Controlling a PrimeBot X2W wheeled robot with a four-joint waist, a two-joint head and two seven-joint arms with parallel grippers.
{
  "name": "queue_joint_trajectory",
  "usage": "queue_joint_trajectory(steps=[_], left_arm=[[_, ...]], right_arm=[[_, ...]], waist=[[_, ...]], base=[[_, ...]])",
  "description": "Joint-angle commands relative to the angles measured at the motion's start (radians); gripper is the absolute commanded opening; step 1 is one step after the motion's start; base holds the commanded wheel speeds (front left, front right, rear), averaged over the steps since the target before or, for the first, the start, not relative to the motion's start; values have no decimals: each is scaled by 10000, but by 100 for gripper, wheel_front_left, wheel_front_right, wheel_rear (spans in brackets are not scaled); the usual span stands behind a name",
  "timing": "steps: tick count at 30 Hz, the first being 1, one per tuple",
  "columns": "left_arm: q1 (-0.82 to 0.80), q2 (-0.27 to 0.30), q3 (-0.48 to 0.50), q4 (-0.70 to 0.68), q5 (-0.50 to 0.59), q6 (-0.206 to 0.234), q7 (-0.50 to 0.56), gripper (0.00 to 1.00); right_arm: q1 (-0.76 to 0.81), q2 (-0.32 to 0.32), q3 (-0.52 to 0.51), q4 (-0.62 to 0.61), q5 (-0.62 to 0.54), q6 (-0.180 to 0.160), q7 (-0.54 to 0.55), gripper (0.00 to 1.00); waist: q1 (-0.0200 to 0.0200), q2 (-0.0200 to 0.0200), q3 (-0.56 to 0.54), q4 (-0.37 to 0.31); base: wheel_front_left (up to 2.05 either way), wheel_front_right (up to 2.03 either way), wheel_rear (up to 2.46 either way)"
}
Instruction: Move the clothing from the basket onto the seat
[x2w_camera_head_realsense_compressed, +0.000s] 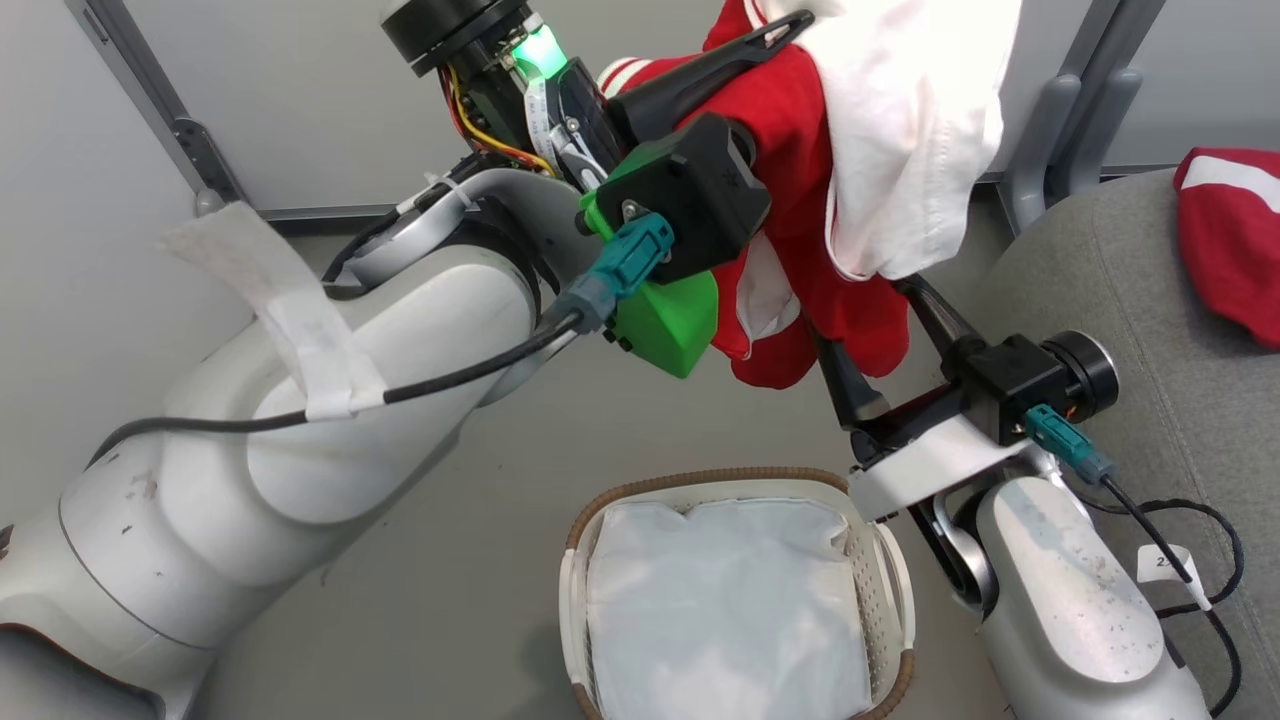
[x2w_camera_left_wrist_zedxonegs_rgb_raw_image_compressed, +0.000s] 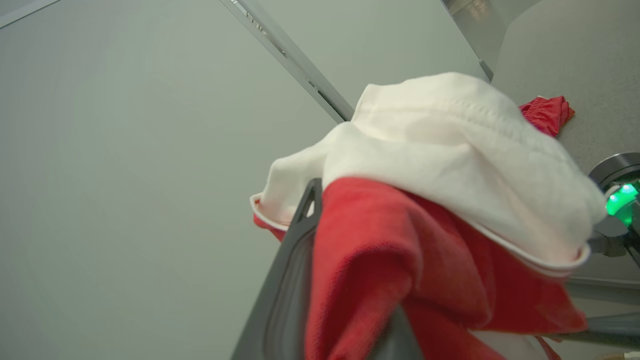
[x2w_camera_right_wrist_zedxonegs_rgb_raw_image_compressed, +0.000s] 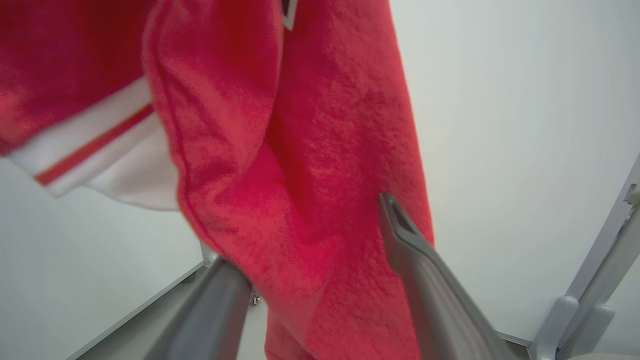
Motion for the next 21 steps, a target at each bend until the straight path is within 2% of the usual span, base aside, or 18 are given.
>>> queue_joint_trajectory(steps=[1,6,11,12,13,14,21], left_arm=[[179,49,-56,-53,9,-33,-89,0],[493,179,-225,-165,-51,-25,-368,0],[764,235,-269,-80,-216,-1,-655,0],[819,247,-250,-52,-282,17,-699,0],[872,282,-240,-14,-318,26,-783,0],[931,311,-231,31,-379,26,-820,0],[1662,733,39,608,-815,301,-1280,0]], right_arm=[[-183,-36,-127,-96,-123,-14,-24,100],[-517,-31,-435,-120,-599,-14,-24,100],[-1022,-28,211,570,-843,-14,-24,100],[-1091,-37,327,690,-843,-14,-24,89],[-1169,-39,475,823,-818,-14,-24,27],[-1235,-37,566,897,-801,-14,-24,1],[-1223,-33,845,829,-666,-14,-24,0]], waist=[[1,107,-12,36],[1,107,-55,68],[1,107,-97,71],[1,107,-98,68],[1,107,-95,62],[1,107,-90,55],[1,107,-12,-80]], base=[[0,0,0],[0,0,0],[0,0,0],[0,0,0],[0,0,0],[0,0,0],[0,0,0]])
